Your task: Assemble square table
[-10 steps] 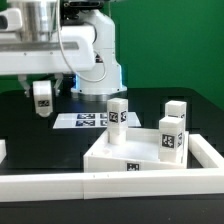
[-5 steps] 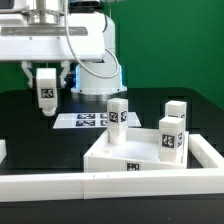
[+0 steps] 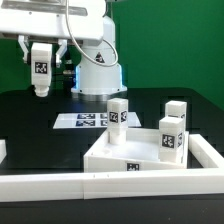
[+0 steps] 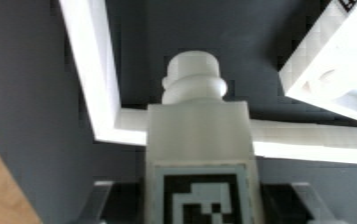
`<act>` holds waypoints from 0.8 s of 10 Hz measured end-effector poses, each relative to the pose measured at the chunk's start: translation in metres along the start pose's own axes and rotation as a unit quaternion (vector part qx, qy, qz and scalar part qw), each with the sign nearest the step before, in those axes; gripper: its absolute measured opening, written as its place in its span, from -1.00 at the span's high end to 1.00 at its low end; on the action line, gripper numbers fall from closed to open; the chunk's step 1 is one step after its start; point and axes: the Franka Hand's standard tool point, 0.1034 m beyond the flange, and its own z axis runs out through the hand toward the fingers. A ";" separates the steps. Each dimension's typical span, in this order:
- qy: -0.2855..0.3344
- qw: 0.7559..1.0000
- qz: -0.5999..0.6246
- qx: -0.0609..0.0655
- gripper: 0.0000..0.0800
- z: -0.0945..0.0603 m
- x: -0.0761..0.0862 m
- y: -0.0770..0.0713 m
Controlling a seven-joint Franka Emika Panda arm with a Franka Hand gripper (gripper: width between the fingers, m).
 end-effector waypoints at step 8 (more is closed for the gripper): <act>0.055 0.998 0.011 0.040 0.28 -0.023 0.069 -0.082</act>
Offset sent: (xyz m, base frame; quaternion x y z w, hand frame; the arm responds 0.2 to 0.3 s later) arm 0.0463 0.0550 0.0068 0.0624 0.0778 0.0541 0.9935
